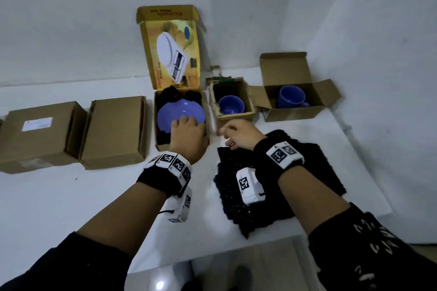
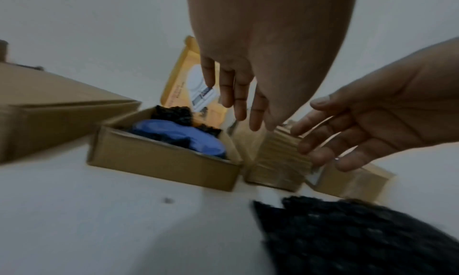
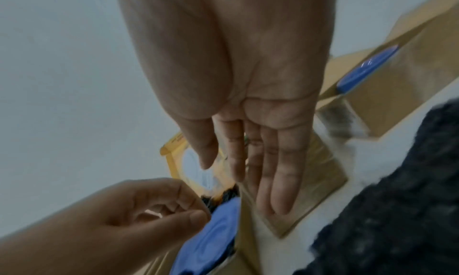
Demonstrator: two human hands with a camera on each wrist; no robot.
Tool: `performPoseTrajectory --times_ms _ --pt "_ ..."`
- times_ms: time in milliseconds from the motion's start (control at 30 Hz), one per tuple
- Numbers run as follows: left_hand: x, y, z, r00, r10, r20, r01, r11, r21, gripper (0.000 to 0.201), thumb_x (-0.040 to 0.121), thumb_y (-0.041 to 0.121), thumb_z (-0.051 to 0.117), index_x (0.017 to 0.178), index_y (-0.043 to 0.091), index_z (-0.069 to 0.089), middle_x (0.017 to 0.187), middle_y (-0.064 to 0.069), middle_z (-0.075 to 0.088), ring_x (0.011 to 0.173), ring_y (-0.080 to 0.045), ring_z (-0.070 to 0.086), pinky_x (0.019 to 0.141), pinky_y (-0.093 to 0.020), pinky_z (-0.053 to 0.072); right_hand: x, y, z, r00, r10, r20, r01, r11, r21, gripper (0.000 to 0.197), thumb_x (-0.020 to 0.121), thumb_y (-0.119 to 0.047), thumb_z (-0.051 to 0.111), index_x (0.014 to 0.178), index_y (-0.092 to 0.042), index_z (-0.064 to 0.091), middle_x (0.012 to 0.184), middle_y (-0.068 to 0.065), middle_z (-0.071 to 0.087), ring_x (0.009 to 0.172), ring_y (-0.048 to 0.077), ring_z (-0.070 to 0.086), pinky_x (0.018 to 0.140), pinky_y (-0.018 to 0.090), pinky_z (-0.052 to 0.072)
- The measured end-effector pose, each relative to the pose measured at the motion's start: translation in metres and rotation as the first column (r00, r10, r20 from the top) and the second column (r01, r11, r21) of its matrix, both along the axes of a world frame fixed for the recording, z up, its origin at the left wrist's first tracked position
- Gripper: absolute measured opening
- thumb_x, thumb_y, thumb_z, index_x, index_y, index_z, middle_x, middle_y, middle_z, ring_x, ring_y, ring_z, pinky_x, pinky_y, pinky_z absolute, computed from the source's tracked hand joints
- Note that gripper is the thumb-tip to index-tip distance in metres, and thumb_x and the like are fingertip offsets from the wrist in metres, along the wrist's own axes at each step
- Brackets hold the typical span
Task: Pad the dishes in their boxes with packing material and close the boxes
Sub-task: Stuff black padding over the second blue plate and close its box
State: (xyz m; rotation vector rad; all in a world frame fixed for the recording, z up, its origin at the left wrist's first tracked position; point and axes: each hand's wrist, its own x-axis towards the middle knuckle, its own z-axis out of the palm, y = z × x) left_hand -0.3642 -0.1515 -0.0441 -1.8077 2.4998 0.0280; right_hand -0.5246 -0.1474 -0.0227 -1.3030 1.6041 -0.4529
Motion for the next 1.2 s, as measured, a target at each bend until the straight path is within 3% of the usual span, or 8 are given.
performPoseTrajectory --times_ms 133,267,433,867,967,1067,1133,1200 --pt "-0.066 0.022 0.006 0.966 -0.133 -0.222 0.153 0.985 0.076 0.035 0.090 0.046 0.051 0.112 0.021 0.058 0.119 -0.005 0.056 0.109 -0.027 0.052 0.086 -0.037 0.042 -0.093 0.027 0.007 0.964 -0.009 -0.265 -0.019 0.995 -0.103 0.027 0.085 -0.027 0.067 0.106 -0.010 0.064 0.098 0.007 0.065 0.098 0.025 0.061 0.086 0.035 0.048" --pt "-0.113 0.035 -0.005 0.954 -0.181 -0.241 0.229 0.955 0.187 0.046 0.087 0.051 0.055 0.122 0.022 0.054 0.123 -0.004 0.053 0.114 -0.026 0.051 0.091 -0.039 0.044 -0.156 0.066 -0.006 0.867 -0.047 -0.496 0.007 0.997 -0.082 0.047 0.076 -0.038 0.076 0.112 -0.011 0.063 0.115 0.011 0.063 0.106 0.026 0.058 0.089 0.029 0.044" --pt "-0.145 0.038 -0.018 0.977 -0.158 -0.146 0.191 0.948 0.255 0.056 0.082 0.053 0.061 0.129 0.026 0.049 0.126 -0.004 0.052 0.117 -0.026 0.048 0.095 -0.041 0.041 -0.167 0.095 -0.033 0.834 -0.030 -0.551 0.003 0.999 -0.051 0.076 0.067 -0.052 0.077 0.130 -0.019 0.049 0.131 0.015 0.039 0.122 0.033 0.043 0.104 0.038 0.039" --pt "-0.154 0.041 0.009 0.899 -0.047 -0.435 0.123 0.981 0.147 0.013 0.085 0.029 0.064 0.088 0.020 0.055 0.100 -0.002 0.060 0.094 -0.021 0.056 0.078 -0.037 0.049 -0.172 0.099 -0.031 0.851 -0.139 -0.507 0.051 0.982 -0.184 0.062 0.082 -0.048 0.065 0.131 -0.015 0.046 0.133 0.014 0.038 0.124 0.032 0.040 0.104 0.040 0.038" --pt "-0.150 0.039 0.021 0.813 0.024 -0.582 0.113 0.974 0.198 0.011 0.085 0.025 0.065 0.086 0.020 0.056 0.094 0.001 0.062 0.090 -0.017 0.058 0.079 -0.033 0.050 -0.171 0.093 -0.019 0.865 -0.156 -0.477 0.064 0.977 -0.204 0.071 0.082 -0.054 0.061 0.137 -0.016 0.039 0.136 0.014 0.039 0.125 0.032 0.042 0.105 0.042 0.038" --pt "-0.145 0.038 0.035 0.658 0.153 -0.738 0.094 0.955 0.281 0.010 0.087 0.019 0.063 0.089 0.017 0.054 0.084 0.004 0.061 0.083 -0.012 0.058 0.068 -0.020 0.042 -0.166 0.083 -0.008 0.928 -0.119 -0.354 0.036 0.972 -0.233 0.080 0.076 -0.058 0.064 0.139 -0.016 0.038 0.136 0.008 0.047 0.124 0.026 0.047 0.104 0.042 0.041" --pt "-0.141 0.040 0.046 0.547 0.213 -0.810 0.117 0.938 0.325 0.010 0.089 0.010 0.060 0.095 0.014 0.053 0.082 0.005 0.062 0.080 -0.010 0.058 0.067 -0.019 0.042 -0.160 0.076 0.001 0.974 -0.074 -0.214 0.022 0.971 -0.238 0.074 0.077 -0.053 0.067 0.137 -0.018 0.040 0.131 0.004 0.054 0.119 0.022 0.052 0.102 0.039 0.043" --pt "-0.131 0.040 0.052 0.417 0.265 -0.869 0.175 0.915 0.363 0.017 0.091 0.002 0.054 0.103 0.013 0.050 0.093 -0.002 0.066 0.086 -0.012 0.061 0.077 -0.025 0.048 -0.154 0.070 0.013 0.993 -0.029 -0.114 0.001 0.971 -0.239 0.056 0.082 -0.043 0.067 0.128 -0.019 0.047 0.121 0.002 0.060 0.112 0.019 0.056 0.097 0.036 0.045"
